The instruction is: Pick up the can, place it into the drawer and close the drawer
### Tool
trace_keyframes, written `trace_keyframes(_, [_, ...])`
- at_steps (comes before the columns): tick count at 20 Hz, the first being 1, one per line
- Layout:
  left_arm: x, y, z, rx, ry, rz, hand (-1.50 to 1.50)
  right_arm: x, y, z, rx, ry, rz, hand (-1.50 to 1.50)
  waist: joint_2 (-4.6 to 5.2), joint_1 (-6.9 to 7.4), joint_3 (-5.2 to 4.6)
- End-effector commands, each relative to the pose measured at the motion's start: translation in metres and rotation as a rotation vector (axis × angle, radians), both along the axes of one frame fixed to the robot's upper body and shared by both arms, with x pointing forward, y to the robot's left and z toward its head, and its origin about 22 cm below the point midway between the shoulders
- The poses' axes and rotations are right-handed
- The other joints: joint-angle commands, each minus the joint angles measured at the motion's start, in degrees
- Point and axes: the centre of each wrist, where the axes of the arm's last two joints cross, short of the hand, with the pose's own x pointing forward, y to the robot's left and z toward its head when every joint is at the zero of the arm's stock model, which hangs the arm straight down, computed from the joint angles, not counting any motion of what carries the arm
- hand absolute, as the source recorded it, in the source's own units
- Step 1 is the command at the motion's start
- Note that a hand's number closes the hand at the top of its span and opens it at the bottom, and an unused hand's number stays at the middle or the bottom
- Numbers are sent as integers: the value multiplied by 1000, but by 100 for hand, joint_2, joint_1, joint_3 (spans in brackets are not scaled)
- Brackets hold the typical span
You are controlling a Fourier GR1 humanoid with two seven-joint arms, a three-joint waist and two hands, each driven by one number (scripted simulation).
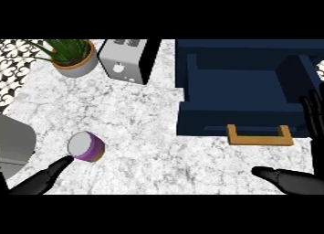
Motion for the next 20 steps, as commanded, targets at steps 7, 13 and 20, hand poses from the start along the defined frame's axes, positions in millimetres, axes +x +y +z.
trace_keyframes(7, [-27,-50,10,-90,62,142,-150,-16,-13,-12,28,71,-33,-150,3,-108,-2])
trace_keyframes(13, [-26,-58,19,-103,87,130,-150,-12,-11,-3,-3,65,-31,-150,5,-99,-5])
trace_keyframes(20, [19,-62,-21,-112,136,147,-150,-4,-21,-14,3,54,-40,-150,10,-105,-7])
